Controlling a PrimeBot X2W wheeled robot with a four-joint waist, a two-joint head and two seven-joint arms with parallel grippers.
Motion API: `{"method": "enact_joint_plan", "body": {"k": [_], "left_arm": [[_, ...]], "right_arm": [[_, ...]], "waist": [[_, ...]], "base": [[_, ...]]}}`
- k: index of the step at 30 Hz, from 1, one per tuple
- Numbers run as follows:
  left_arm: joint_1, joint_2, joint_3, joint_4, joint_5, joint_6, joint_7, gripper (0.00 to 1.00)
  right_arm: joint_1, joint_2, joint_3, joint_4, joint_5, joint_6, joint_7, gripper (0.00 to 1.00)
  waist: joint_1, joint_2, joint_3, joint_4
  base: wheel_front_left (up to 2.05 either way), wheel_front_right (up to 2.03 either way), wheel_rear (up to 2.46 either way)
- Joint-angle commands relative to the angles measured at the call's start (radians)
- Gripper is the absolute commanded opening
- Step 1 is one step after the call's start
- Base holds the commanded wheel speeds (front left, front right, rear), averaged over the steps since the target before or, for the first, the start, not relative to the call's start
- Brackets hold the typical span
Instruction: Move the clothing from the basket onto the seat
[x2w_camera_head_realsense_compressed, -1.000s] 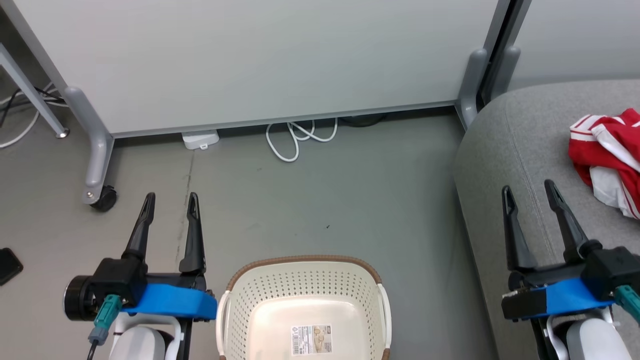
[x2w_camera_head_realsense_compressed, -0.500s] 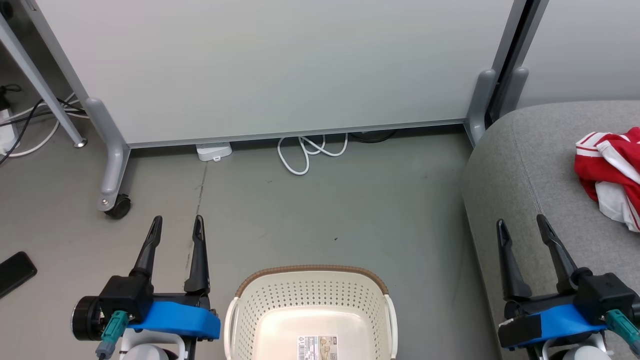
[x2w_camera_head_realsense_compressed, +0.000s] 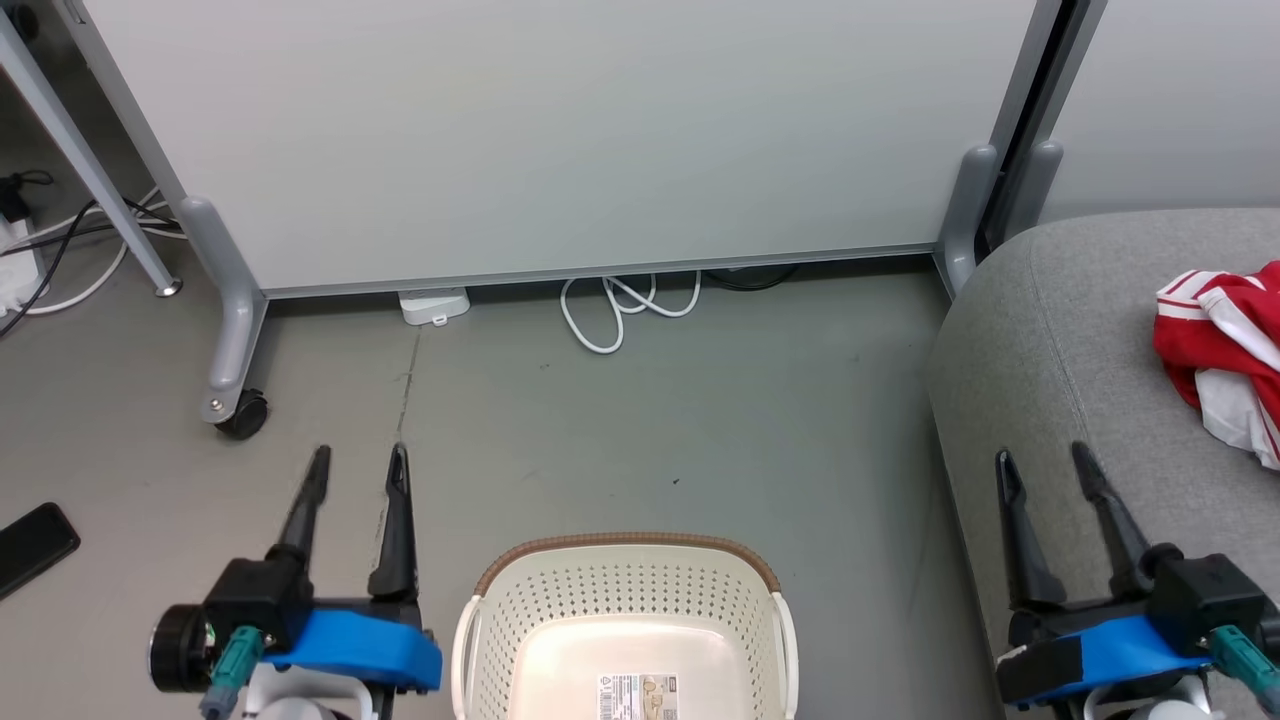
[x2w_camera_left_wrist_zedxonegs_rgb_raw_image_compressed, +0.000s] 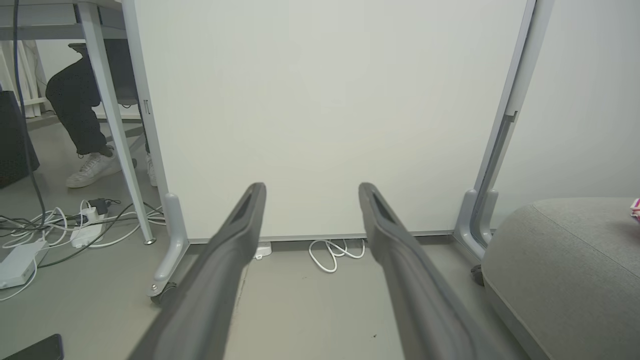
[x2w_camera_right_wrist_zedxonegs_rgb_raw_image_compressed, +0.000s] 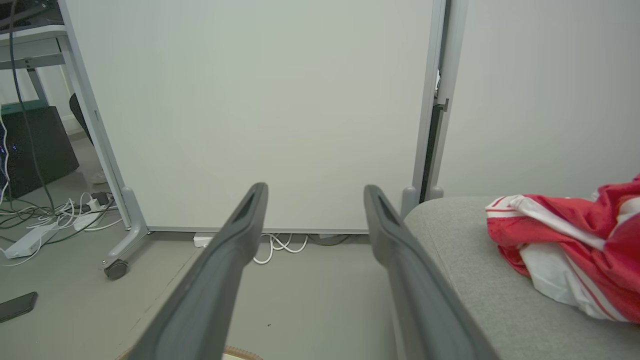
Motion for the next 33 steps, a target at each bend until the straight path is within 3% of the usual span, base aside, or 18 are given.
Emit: {"method": "enact_joint_plan", "body": {"k": [1,5,33], "left_arm": [[0.002,0.0,-0.001,0.006,0.0,0.0,0.001,0.0],[0.036,-0.002,-0.001,0.043,-0.007,0.0,0.007,0.0],[0.016,-0.002,0.055,0.017,-0.516,-0.006,0.135,0.0]], "right_arm": [[0.0,0.0,0.001,0.007,0.0,0.0,0.0,0.0],[0.011,0.002,0.001,0.046,0.006,0.0,0.004,0.0],[-0.017,0.002,-0.018,0.06,0.532,0.0,0.133,0.0]], "waist": [[0.0,-0.0001,0.0,0.0],[0.0,-0.0001,-0.001,0.0],[0.0,-0.0001,-0.008,-0.016]], "base": [[0.0,0.0,0.0],[0.0,0.0,0.0],[0.0,0.0,0.0]]}}
